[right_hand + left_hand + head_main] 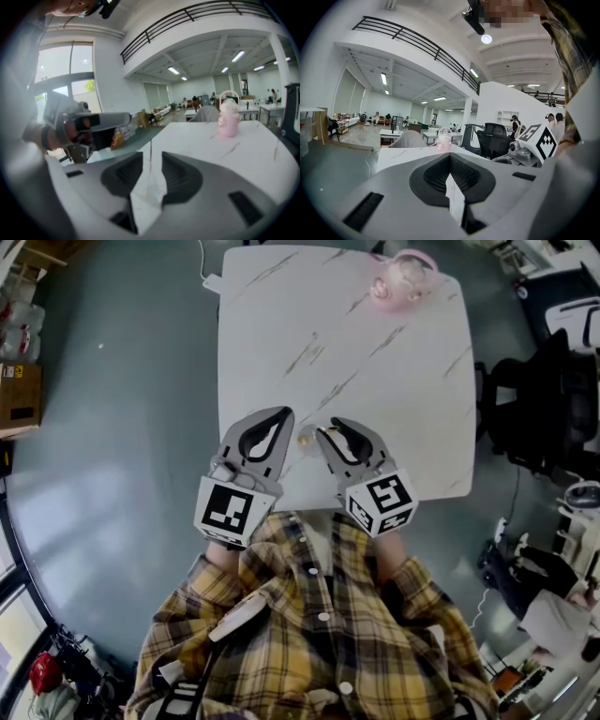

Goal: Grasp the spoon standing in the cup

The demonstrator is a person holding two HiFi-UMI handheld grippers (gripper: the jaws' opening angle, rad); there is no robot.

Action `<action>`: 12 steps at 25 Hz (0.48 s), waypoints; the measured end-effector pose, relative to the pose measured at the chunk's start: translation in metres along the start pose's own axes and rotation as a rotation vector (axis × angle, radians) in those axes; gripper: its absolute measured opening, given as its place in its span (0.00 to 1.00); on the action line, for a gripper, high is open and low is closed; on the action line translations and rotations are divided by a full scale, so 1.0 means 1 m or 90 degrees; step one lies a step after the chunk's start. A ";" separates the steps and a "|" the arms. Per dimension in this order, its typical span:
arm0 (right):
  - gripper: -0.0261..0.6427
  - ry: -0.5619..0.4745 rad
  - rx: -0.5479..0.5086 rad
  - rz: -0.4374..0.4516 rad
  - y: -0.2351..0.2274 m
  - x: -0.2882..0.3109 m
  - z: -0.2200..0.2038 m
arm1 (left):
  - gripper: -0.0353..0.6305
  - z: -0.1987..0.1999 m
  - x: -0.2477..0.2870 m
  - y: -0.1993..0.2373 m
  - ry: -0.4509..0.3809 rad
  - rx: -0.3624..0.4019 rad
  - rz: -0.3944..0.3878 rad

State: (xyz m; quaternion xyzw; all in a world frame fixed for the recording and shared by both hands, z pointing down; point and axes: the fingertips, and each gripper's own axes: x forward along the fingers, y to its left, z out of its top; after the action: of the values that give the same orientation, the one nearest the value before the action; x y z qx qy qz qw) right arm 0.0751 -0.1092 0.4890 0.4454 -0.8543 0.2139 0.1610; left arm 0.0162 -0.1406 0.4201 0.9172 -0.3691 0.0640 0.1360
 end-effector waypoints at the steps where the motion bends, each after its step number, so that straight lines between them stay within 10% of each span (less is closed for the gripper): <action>1: 0.25 0.000 0.000 0.001 0.000 0.000 0.000 | 0.08 0.000 0.000 -0.001 0.001 0.000 0.000; 12: 0.20 0.005 -0.004 0.018 0.007 0.003 0.002 | 0.08 0.002 -0.001 -0.003 -0.002 0.003 -0.003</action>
State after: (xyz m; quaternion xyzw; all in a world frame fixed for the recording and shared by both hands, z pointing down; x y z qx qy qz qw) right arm 0.0672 -0.1086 0.4873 0.4322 -0.8606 0.2149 0.1626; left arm 0.0176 -0.1387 0.4172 0.9185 -0.3669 0.0633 0.1333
